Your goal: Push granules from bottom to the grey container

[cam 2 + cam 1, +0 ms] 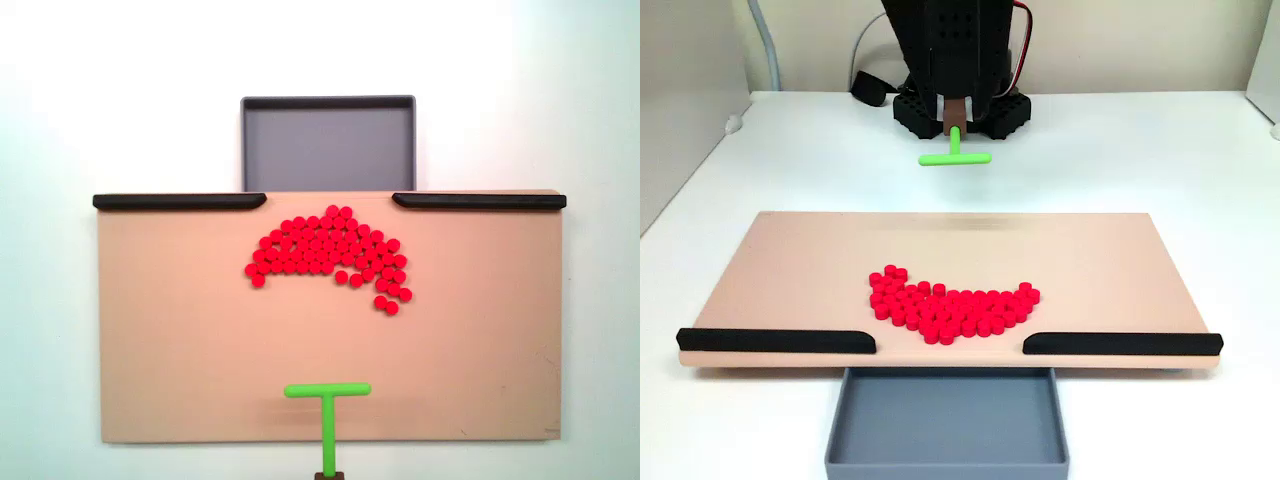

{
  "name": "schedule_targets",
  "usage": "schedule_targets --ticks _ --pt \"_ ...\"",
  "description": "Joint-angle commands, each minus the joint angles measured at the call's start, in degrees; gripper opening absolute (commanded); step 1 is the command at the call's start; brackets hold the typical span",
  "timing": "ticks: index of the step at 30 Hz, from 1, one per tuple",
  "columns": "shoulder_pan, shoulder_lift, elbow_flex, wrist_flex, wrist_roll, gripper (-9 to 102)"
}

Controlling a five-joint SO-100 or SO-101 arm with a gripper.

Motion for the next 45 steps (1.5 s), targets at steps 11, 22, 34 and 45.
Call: schedule_targets --ticks 11,22,34,45 --pt "3.34 -1.67 -0.44 -0.35 -1.41 0" --pt "3.34 -1.58 -0.44 -0.35 -2.81 0" --pt "2.64 -1.41 -0.44 -0.35 -2.46 0" --pt "2.64 -0.88 -0.44 -0.26 -2.2 0"
